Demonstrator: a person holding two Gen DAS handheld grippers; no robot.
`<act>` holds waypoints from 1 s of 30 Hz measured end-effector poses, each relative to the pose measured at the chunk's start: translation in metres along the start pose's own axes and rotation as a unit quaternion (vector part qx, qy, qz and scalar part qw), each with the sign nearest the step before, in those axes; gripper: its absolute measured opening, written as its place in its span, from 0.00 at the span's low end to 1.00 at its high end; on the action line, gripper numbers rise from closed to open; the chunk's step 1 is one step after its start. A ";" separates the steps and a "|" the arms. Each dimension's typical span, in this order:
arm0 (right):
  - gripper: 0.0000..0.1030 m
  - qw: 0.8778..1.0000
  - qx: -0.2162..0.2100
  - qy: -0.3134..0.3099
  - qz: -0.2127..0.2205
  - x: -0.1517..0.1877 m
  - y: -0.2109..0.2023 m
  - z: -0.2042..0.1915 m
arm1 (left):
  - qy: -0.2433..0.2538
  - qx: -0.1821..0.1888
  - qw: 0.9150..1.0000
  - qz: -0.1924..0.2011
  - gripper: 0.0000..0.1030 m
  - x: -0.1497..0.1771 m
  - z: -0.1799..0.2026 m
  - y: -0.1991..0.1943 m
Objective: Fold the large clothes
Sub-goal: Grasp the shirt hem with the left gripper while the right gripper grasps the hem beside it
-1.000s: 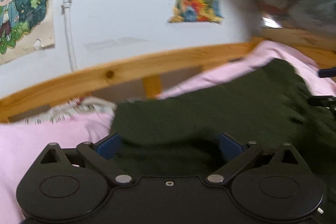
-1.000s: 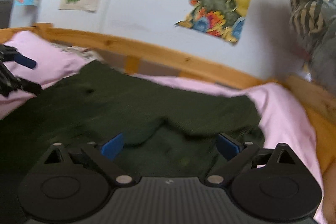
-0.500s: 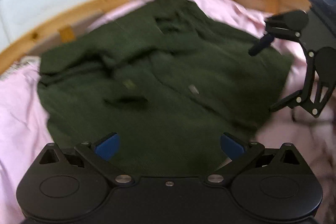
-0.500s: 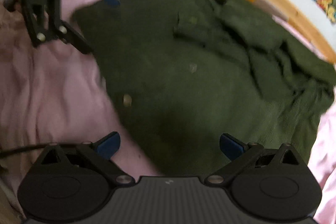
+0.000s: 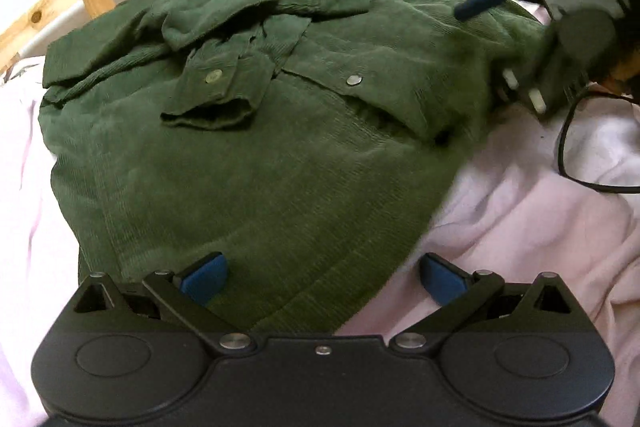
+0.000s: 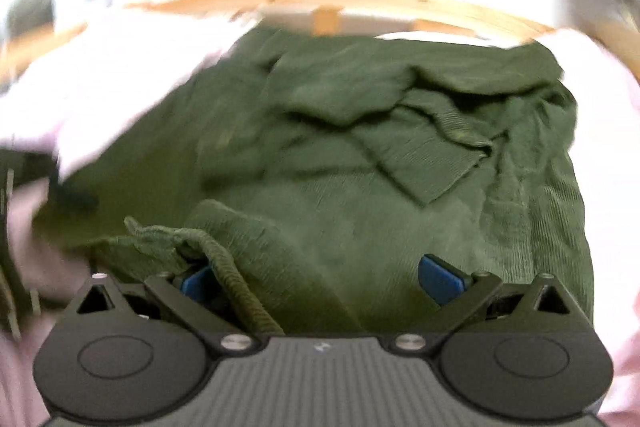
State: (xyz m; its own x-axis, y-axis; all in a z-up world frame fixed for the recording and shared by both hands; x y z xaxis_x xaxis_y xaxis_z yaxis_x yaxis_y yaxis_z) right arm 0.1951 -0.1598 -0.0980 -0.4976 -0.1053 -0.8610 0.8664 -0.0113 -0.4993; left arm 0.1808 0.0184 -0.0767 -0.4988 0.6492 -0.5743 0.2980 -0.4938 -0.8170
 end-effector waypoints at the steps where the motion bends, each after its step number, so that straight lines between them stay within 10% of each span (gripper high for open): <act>1: 0.99 1.000 -0.004 0.028 -0.002 -0.003 0.003 0.007 | 0.005 -0.003 1.000 -0.001 0.99 -0.001 0.001 0.000; 30: 0.99 0.998 -0.022 0.056 0.001 0.002 0.013 0.017 | 0.070 -0.038 0.996 -0.040 0.85 -0.036 0.016 0.034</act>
State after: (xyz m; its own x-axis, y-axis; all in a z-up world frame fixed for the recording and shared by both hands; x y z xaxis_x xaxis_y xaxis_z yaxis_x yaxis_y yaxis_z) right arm 0.2057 -0.1775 -0.1045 -0.4997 0.0063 -0.8662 0.8659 0.0330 -0.4992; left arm 0.1958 -0.0316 -0.0830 -0.4071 0.7617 -0.5041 0.3251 -0.3949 -0.8593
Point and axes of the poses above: each gripper's, at about its wrist camera, not at the fingertips, and y roughly the way its jaws point, z to its right, x to its underside, the point moved 1 cm from there along y, roughly the way its jaws point, and after that the axes turned 15 degrees about x, right-handed, at the moved point
